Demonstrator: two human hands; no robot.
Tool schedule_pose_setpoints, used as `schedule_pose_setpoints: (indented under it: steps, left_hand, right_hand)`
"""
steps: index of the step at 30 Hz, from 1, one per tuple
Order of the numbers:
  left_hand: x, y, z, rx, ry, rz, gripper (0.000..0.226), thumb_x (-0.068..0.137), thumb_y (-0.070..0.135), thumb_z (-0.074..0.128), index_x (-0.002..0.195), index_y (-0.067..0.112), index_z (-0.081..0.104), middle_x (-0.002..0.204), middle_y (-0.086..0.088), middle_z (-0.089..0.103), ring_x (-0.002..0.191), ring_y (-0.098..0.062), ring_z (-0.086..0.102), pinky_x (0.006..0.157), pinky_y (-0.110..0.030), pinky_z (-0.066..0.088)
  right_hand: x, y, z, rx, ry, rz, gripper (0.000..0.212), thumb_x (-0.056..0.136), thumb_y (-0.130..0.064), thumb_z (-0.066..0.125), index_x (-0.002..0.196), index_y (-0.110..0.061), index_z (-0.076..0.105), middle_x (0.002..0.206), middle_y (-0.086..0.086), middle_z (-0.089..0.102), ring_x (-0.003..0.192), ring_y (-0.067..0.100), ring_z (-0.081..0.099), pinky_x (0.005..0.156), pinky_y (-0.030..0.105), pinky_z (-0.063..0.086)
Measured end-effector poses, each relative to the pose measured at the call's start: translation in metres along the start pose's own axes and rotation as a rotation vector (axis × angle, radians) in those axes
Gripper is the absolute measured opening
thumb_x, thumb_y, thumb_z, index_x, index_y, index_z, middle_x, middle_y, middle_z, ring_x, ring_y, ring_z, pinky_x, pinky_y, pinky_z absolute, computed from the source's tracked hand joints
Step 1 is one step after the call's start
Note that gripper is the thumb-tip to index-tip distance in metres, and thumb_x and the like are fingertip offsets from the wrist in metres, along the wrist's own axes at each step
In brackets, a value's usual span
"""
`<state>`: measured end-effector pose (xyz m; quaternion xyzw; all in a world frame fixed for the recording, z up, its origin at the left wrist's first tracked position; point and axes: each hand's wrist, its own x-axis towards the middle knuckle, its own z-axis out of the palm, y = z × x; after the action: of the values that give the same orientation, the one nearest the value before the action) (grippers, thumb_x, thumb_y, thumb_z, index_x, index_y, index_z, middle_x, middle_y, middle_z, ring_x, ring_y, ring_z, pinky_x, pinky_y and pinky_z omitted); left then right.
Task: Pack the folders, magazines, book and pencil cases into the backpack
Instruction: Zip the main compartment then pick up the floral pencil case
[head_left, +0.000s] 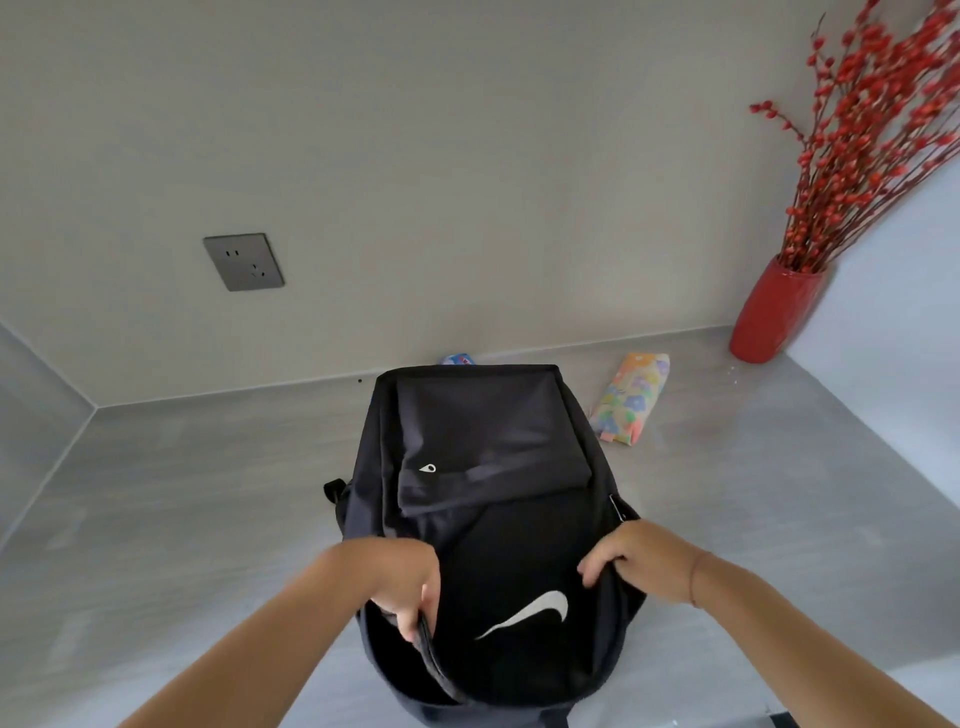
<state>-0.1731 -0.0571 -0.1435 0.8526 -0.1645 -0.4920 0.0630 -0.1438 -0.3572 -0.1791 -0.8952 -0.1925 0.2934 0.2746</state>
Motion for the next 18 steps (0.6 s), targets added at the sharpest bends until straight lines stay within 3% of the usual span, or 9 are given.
schedule_pose_setpoints:
  steps: [2,4,5,7,9,10,12,14,18]
  left_hand:
    - [0.008,0.008,-0.003,0.047,-0.098,-0.044,0.048,0.083,-0.010,0.046,0.119,0.016,0.065,0.121,-0.001,0.067,0.103,-0.015,0.062,0.083,-0.022,0.043]
    - [0.013,0.015,-0.014,-0.054,-0.046,-0.028,0.058,0.078,-0.014,0.029,0.116,0.011,0.065,0.119,-0.009,0.068,0.105,-0.021,0.064,0.085,-0.025,0.046]
    - [0.016,0.017,-0.022,-0.154,0.083,-0.014,0.055,0.077,-0.011,0.029,0.108,0.010,0.068,0.112,-0.012,0.070,0.095,-0.021,0.065,0.082,-0.025,0.047]
    - [0.022,0.020,-0.040,-0.403,0.540,-0.048,0.042,0.081,-0.004,0.037,0.090,0.018,0.071,0.095,-0.011,0.073,0.075,-0.018,0.062,0.072,-0.027,0.049]
    - [0.032,0.016,-0.054,-0.488,1.065,-0.202,0.031,0.085,0.004,0.044,0.090,0.024,0.067,0.095,-0.004,0.066,0.082,-0.019,0.059,0.073,-0.030,0.048]
    - [0.036,0.012,-0.056,-0.443,1.206,-0.275,0.028,0.084,0.005,0.048,0.098,0.024,0.064,0.103,-0.003,0.061,0.094,-0.020,0.056,0.080,-0.031,0.047]
    - [0.046,0.004,-0.052,-0.364,1.207,-0.401,0.035,0.084,0.011,0.056,0.118,0.021,0.057,0.122,-0.003,0.052,0.114,-0.024,0.047,0.095,-0.035,0.041]
    - [0.052,-0.003,-0.042,-0.376,1.145,-0.495,0.039,0.085,0.019,0.057,0.125,0.022,0.053,0.128,-0.002,0.046,0.120,-0.024,0.043,0.099,-0.036,0.037]
    - [0.049,-0.019,-0.019,-0.465,1.127,-0.481,0.031,0.090,0.016,0.048,0.119,0.022,0.057,0.125,-0.001,0.046,0.117,-0.024,0.044,0.095,-0.033,0.039]
  right_hand:
    - [0.005,0.003,0.005,-0.098,-0.082,0.033,0.066,0.075,0.016,0.025,0.111,-0.018,0.070,0.124,0.002,0.065,0.113,0.008,0.059,0.102,0.015,0.040]
    - [0.011,0.004,0.004,-0.110,-0.086,0.048,0.066,0.077,0.015,0.025,0.118,-0.017,0.065,0.124,0.004,0.064,0.113,0.012,0.059,0.102,0.021,0.042]
    - [0.014,0.001,-0.001,-0.098,-0.043,0.032,0.060,0.080,0.013,0.028,0.118,-0.014,0.065,0.121,0.004,0.066,0.110,0.013,0.061,0.100,0.022,0.043]
    - [0.027,-0.009,-0.013,0.016,0.185,-0.008,0.042,0.085,0.005,0.038,0.107,-0.014,0.069,0.103,-0.001,0.071,0.093,0.009,0.065,0.094,0.025,0.047]
    - [0.046,-0.027,-0.025,0.138,0.397,-0.077,0.032,0.088,-0.001,0.045,0.098,-0.016,0.071,0.095,-0.008,0.069,0.088,0.004,0.063,0.089,0.025,0.049]
    - [0.057,-0.040,-0.028,0.132,0.450,-0.125,0.032,0.089,-0.001,0.045,0.101,-0.016,0.070,0.101,-0.007,0.069,0.096,0.006,0.062,0.092,0.024,0.047]
    - [0.083,-0.065,-0.033,0.090,0.409,-0.190,0.036,0.092,-0.001,0.040,0.113,-0.015,0.066,0.119,-0.003,0.064,0.113,0.012,0.055,0.101,0.021,0.040]
    - [0.107,-0.087,-0.033,0.142,0.251,-0.165,0.040,0.096,-0.005,0.033,0.125,-0.014,0.058,0.128,0.001,0.060,0.114,0.015,0.057,0.101,0.024,0.043]
    - [0.141,-0.112,-0.020,0.410,0.033,0.042,0.031,0.095,-0.003,0.041,0.120,-0.003,0.058,0.099,0.014,0.065,0.064,0.019,0.063,0.067,0.027,0.057]
